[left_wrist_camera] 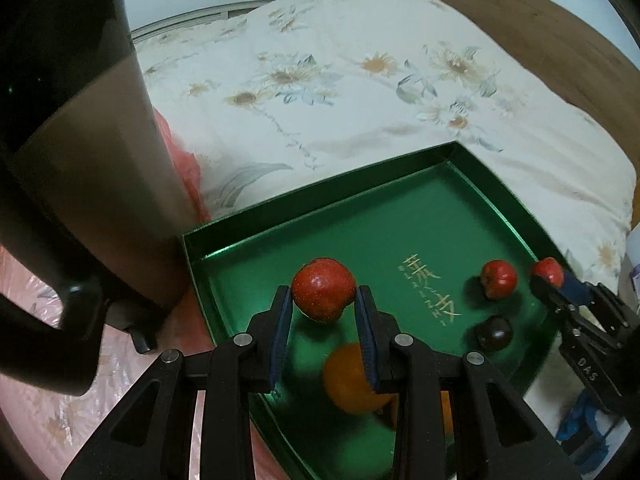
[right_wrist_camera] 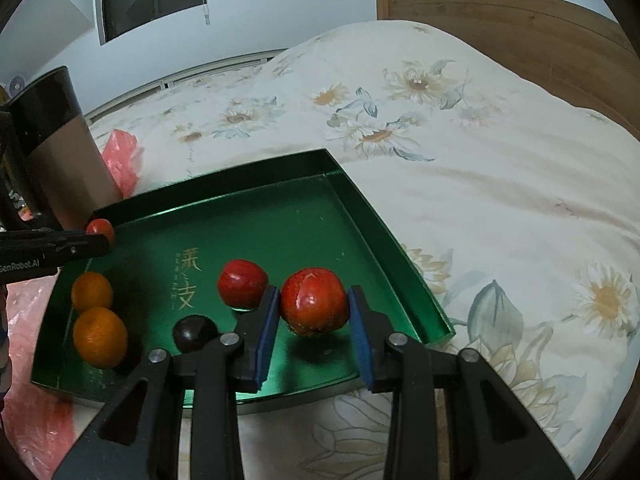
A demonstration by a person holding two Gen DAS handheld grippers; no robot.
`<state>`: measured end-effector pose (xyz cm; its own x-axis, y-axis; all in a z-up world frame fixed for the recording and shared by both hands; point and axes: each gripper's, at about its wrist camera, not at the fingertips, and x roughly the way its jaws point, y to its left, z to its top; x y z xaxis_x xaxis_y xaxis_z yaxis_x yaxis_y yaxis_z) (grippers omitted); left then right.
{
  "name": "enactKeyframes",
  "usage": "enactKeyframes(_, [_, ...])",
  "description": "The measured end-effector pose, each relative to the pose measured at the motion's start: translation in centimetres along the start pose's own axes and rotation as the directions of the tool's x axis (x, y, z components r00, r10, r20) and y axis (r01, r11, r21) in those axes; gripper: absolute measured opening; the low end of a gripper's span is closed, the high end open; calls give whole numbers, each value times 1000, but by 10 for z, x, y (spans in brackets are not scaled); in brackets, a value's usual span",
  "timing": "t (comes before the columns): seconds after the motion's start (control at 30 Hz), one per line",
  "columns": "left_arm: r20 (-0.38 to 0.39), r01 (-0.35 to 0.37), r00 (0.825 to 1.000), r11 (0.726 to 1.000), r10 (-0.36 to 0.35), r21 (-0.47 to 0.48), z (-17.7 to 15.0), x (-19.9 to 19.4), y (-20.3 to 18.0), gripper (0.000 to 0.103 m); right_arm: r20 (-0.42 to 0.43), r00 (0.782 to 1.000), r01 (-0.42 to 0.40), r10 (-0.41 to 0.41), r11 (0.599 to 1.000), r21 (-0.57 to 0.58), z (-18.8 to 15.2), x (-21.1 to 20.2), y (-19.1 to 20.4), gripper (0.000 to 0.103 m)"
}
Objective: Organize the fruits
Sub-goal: 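Lower the red apples into the green tray and open both grippers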
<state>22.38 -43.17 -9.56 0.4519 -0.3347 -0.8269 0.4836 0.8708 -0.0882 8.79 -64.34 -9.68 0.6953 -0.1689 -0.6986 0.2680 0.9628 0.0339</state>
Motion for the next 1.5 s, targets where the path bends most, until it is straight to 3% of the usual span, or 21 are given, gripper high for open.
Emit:
enactKeyframes(0.4, [-35, -15, 999, 1000, 15, -15, -2, 16, 5, 28, -28, 999, 33, -34, 999, -23, 1, 12, 1, 60])
enactKeyframes(0.5, [-27, -15, 1000, 1000, 15, -17, -3, 14, 7, 38, -31, 999, 40, -41, 999, -26, 1, 12, 2, 60])
enactKeyframes(0.73, [16, -47, 999, 999, 47, 26, -4, 1, 4, 47, -34, 998, 52, -53, 998, -28, 2, 10, 4, 61])
enactKeyframes(0.83, [32, -47, 998, 998, 46, 42, -4, -7, 3, 48, -26, 998, 60, -61, 998, -35, 3, 7, 8, 103])
enactKeyframes(1.07, [77, -37, 996, 997, 32, 66, -9, -36, 2, 49, -2, 997, 72, -72, 996, -55, 9, -11, 20, 103])
enactKeyframes(1.5, [104, -18, 994, 1000, 15, 23, -39, -96, 31, 49, 33, 998, 61, -59, 996, -71, 15, -68, 60, 103])
